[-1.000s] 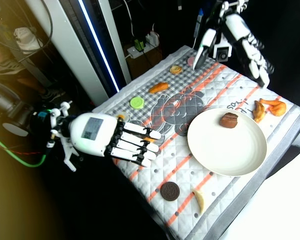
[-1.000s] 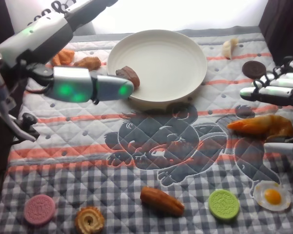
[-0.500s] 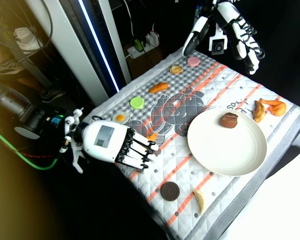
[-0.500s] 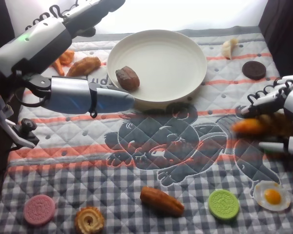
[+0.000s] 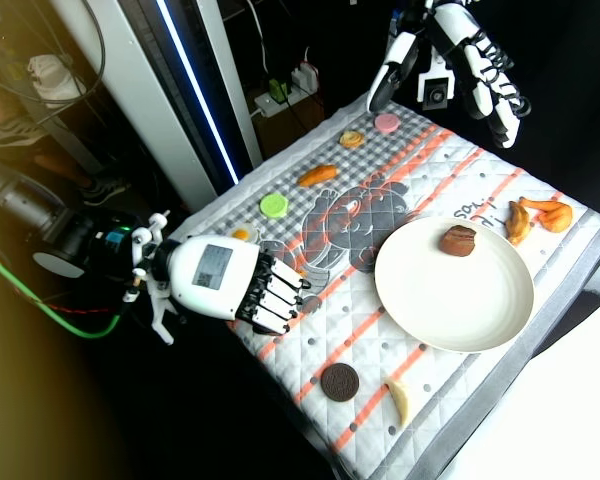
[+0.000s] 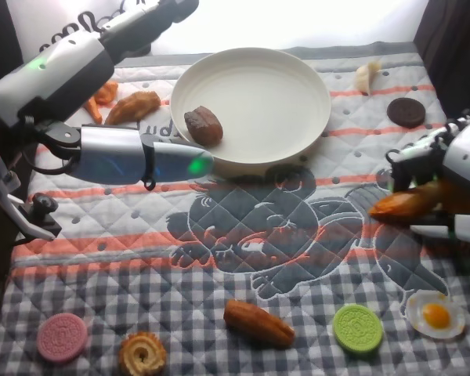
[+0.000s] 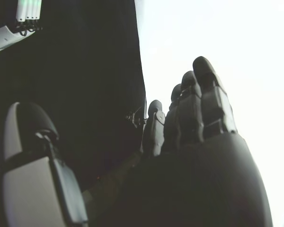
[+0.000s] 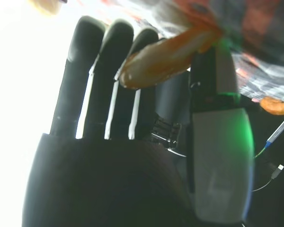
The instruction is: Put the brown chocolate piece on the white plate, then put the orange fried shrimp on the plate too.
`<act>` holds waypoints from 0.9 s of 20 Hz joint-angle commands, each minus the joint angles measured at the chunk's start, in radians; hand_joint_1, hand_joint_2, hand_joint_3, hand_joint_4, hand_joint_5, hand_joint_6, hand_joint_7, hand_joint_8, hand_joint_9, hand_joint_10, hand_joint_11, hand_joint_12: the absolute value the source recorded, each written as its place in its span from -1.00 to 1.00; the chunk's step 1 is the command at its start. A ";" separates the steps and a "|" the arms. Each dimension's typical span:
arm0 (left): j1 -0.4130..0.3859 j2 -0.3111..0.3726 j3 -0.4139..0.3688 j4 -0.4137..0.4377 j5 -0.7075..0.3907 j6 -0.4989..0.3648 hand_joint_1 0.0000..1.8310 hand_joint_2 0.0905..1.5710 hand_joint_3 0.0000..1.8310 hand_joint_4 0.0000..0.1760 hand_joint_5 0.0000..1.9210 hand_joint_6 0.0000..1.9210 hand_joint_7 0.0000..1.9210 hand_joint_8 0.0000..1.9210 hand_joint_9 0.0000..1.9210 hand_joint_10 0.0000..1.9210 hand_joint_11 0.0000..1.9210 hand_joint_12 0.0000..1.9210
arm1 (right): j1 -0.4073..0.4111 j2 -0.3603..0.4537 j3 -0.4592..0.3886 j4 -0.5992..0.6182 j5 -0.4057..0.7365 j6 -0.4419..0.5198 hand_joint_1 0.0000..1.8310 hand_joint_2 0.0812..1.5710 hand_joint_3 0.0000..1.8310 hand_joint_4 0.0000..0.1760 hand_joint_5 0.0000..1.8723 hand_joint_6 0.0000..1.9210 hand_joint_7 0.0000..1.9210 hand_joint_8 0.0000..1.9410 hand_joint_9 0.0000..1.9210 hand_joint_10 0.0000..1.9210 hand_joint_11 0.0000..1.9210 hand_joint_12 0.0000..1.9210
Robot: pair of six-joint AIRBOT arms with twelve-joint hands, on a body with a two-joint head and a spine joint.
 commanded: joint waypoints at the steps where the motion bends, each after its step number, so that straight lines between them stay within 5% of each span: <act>1: -0.003 0.009 -0.004 0.014 -0.134 -0.009 -0.08 -0.03 -1.00 0.86 -0.87 -0.99 -0.90 -1.00 -0.85 -1.00 -1.00 -0.43 | 0.027 -0.001 0.007 0.000 0.125 -0.002 0.33 0.42 -1.00 -1.00 0.01 0.02 -0.03 0.27 -0.11 0.66 -0.10 0.95; 4: 0.018 0.023 -0.020 0.009 -0.164 -0.009 -0.11 -0.03 -1.00 0.86 -0.87 -1.00 -0.89 -1.00 -0.84 -1.00 -1.00 -0.34 | 0.107 -0.034 0.040 -0.025 0.125 -0.002 0.33 0.41 -1.00 -1.00 0.03 0.00 -0.01 0.22 -0.20 0.51 -0.35 0.85; 5: 0.029 0.034 -0.030 0.008 -0.180 -0.009 -0.11 -0.02 -1.00 0.81 -0.87 -1.00 -0.88 -1.00 -0.83 -1.00 -1.00 -0.34 | 0.142 -0.053 0.058 -0.033 0.125 -0.002 0.33 0.39 -1.00 -0.74 0.02 0.08 0.05 0.05 -0.16 0.42 -0.30 0.78; 6: 0.038 0.043 -0.039 0.008 -0.194 -0.009 -0.12 -0.02 -1.00 0.80 -0.87 -1.00 -0.88 -1.00 -0.83 -1.00 -1.00 -0.34 | 0.173 -0.068 0.074 -0.041 0.121 -0.002 0.34 0.38 -1.00 -0.95 -0.02 0.13 0.11 -0.07 -0.08 0.45 -0.18 0.80; 7: 0.051 0.059 -0.052 0.008 -0.217 -0.010 -0.12 -0.01 -1.00 0.82 -0.88 -1.00 -0.90 -1.00 -0.87 -0.99 -1.00 -0.46 | 0.228 -0.096 0.098 -0.053 0.105 -0.008 0.35 0.38 -1.00 -1.00 -0.04 0.21 0.15 -0.17 -0.07 0.27 -0.21 0.62; 9: 0.067 0.071 -0.059 0.009 -0.250 -0.031 -0.03 -0.05 -1.00 0.42 -0.87 -0.99 -0.91 -0.99 -0.90 -1.00 -1.00 -0.58 | 0.307 -0.148 0.139 -0.058 0.067 -0.037 0.50 0.34 -1.00 -1.00 -0.01 0.19 0.20 -0.24 0.01 0.03 -0.42 0.34; 11: 0.070 0.069 -0.048 0.015 -0.258 -0.085 0.00 -0.08 -1.00 0.50 -0.84 -1.00 -0.88 -0.99 -0.88 -1.00 -1.00 -0.54 | 0.382 -0.219 0.197 -0.062 -0.012 -0.043 0.51 0.32 -1.00 -1.00 0.00 0.19 0.20 -0.32 0.11 -0.09 -0.32 0.21; 13: 0.070 0.064 -0.039 0.015 -0.257 -0.106 -0.05 -0.08 -1.00 0.38 -0.83 -1.00 -0.86 -0.99 -0.86 -0.99 -1.00 -0.46 | 0.419 -0.285 0.260 -0.062 -0.083 -0.044 0.52 0.30 -1.00 -1.00 0.01 0.15 0.25 -0.49 0.16 -0.05 -0.13 0.28; 14: 0.070 0.060 -0.035 0.015 -0.255 -0.110 -0.07 -0.07 -1.00 0.35 -0.83 -1.00 -0.85 -1.00 -0.85 -0.99 -1.00 -0.42 | 0.431 -0.318 0.292 -0.062 -0.114 -0.044 0.36 0.38 -0.99 -1.00 -0.04 0.19 0.10 -0.15 0.04 -0.15 -0.19 0.30; 15: 0.069 0.056 -0.031 0.016 -0.255 -0.112 -0.05 -0.07 -1.00 0.33 -0.83 -1.00 -0.85 -1.00 -0.86 -1.00 -1.00 -0.45 | 0.438 -0.340 0.312 -0.061 -0.135 -0.044 0.22 0.31 -1.00 -1.00 -0.22 -0.39 -0.15 -0.39 -0.13 -0.29 -0.30 0.22; 16: 0.068 0.055 -0.029 0.016 -0.255 -0.113 -0.04 -0.08 -1.00 0.26 -0.83 -1.00 -0.86 -1.00 -0.87 -1.00 -1.00 -0.48 | 0.442 -0.344 0.315 -0.061 -0.142 -0.044 -0.04 0.19 -1.00 -0.69 -0.66 -0.85 -0.56 -0.81 -0.52 -0.70 -0.80 0.11; 17: 0.067 0.055 -0.026 0.014 -0.258 -0.117 -0.05 -0.08 -1.00 0.31 -0.84 -1.00 -0.87 -1.00 -0.87 -1.00 -1.00 -0.49 | 0.445 -0.346 0.318 -0.061 -0.144 -0.044 -0.18 0.11 -1.00 -0.50 -0.91 -0.97 -0.74 -0.96 -0.68 -0.90 -0.96 0.00; 18: 0.068 0.055 -0.025 0.011 -0.261 -0.124 -0.11 -0.07 -1.00 0.18 -0.85 -1.00 -0.88 -1.00 -0.88 -1.00 -1.00 -0.48 | 0.445 -0.346 0.316 -0.061 -0.144 -0.044 -0.28 0.05 -1.00 0.00 -0.98 -0.99 -0.93 -0.99 -0.84 -0.98 -0.99 -0.15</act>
